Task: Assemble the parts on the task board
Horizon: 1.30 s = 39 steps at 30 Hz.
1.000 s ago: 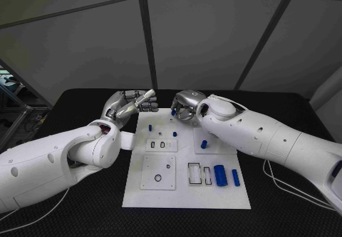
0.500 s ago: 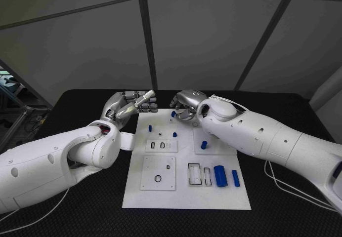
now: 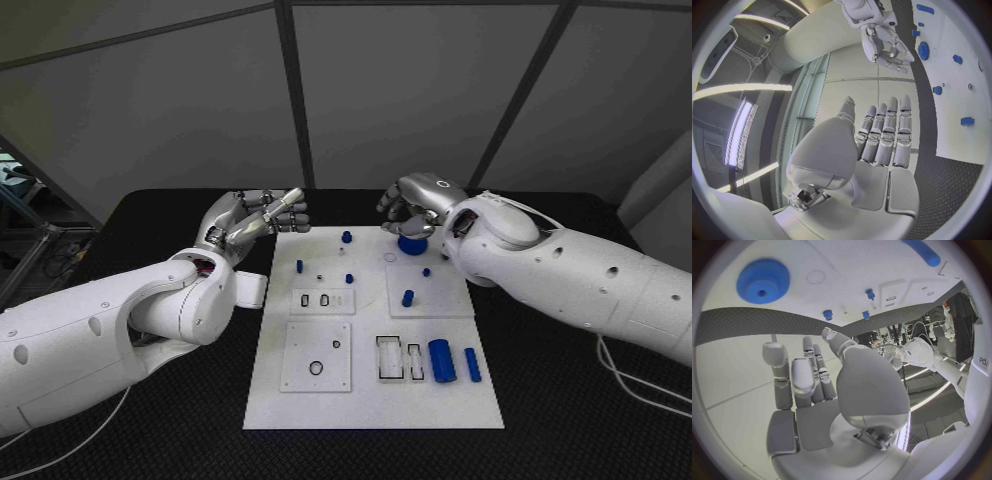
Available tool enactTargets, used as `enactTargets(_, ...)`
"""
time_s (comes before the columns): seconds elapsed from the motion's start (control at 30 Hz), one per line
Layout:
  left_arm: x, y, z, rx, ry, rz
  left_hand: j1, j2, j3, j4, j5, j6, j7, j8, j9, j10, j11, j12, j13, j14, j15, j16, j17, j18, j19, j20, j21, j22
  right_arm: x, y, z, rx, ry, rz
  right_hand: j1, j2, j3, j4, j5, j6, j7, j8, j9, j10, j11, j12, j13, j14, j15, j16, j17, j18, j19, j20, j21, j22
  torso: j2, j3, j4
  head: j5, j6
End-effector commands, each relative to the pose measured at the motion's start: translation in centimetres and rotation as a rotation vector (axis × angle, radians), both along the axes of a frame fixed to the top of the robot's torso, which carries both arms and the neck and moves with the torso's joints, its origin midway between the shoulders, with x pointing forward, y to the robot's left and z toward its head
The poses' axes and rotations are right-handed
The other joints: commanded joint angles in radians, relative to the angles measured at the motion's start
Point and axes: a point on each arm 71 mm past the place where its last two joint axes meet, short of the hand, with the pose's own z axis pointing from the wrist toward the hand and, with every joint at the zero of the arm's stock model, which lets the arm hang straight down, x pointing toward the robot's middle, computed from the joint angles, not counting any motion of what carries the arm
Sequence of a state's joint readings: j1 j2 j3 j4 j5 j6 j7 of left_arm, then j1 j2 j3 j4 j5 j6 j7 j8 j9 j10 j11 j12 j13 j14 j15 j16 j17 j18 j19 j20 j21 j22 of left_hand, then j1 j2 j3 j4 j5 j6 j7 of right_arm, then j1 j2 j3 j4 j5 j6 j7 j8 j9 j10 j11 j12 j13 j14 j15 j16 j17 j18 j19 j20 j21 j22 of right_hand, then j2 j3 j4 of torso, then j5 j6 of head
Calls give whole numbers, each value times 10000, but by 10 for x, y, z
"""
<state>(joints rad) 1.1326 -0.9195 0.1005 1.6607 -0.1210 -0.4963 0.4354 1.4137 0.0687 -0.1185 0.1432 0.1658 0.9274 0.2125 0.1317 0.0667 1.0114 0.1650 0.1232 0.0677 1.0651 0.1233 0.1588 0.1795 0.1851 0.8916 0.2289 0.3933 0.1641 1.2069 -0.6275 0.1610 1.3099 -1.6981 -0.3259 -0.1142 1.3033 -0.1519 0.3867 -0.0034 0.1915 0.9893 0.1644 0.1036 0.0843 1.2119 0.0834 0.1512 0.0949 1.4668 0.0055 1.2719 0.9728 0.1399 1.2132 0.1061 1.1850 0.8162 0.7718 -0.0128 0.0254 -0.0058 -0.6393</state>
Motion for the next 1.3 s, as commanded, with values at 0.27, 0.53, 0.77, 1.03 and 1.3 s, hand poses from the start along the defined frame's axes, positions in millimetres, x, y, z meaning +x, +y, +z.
enactTargets(0.27,1,2,1,26,-43,-150,56,-11,-15,-26,-12,5,65,-36,-14,14,57,-23,-11,-10,28,-47,17,-36,13,33,-11,-17,-6,-59,-3,472,2674,-1607,94,-301,-2464,1011,271,-707,-245,-169,-110,1296,-361,2545,2090,395,-355,942,1683,-272,893,-303,789,1342,-61,54,-119,-140,119)
enactTargets(0.53,2,1,0,12,-15,-197,59,-12,-16,-30,-12,3,63,-41,-14,12,58,-28,-11,-10,28,-52,19,-36,12,34,-12,-18,0,-63,-8,301,2980,-1865,1389,-225,-3651,2870,303,-1217,-131,423,-63,28,-240,6717,6319,503,-249,1609,2866,-404,1208,-201,1288,2197,-34,50,-83,-205,59)
enactTargets(0.77,2,1,-1,12,-8,-195,59,-12,-16,-30,-12,2,63,-42,-14,11,58,-29,-11,-10,28,-53,20,-36,12,34,-12,-19,6,-62,-12,150,3063,-2049,1414,-186,-3680,2942,334,-1342,-127,493,-76,17,-225,7188,6808,525,-232,1695,3035,-423,1244,-186,1365,2328,-48,38,-95,-216,11)
enactTargets(1.03,3,0,-1,8,-3,-201,64,-11,-18,-36,-13,-7,62,-55,-16,2,59,-44,-13,-10,30,-66,25,-36,9,36,-15,-21,13,-57,-16,100,3184,-2091,1463,-31,-3619,2897,458,-1342,-150,653,-65,317,-244,8213,7863,567,-237,1826,3294,-464,1337,-183,1513,2587,-48,38,-78,-196,-55)
enactTargets(1.3,3,0,-1,7,-1,-199,64,-11,-18,-36,-13,-7,62,-55,-16,2,59,-44,-13,-10,30,-66,25,-36,9,36,-15,-21,18,-48,-21,-153,3379,-1992,1582,84,-3552,2833,505,-1278,-166,789,-59,573,-256,9026,8711,607,-243,1954,3556,-500,1409,-188,1637,2802,-44,44,-92,-191,-96)
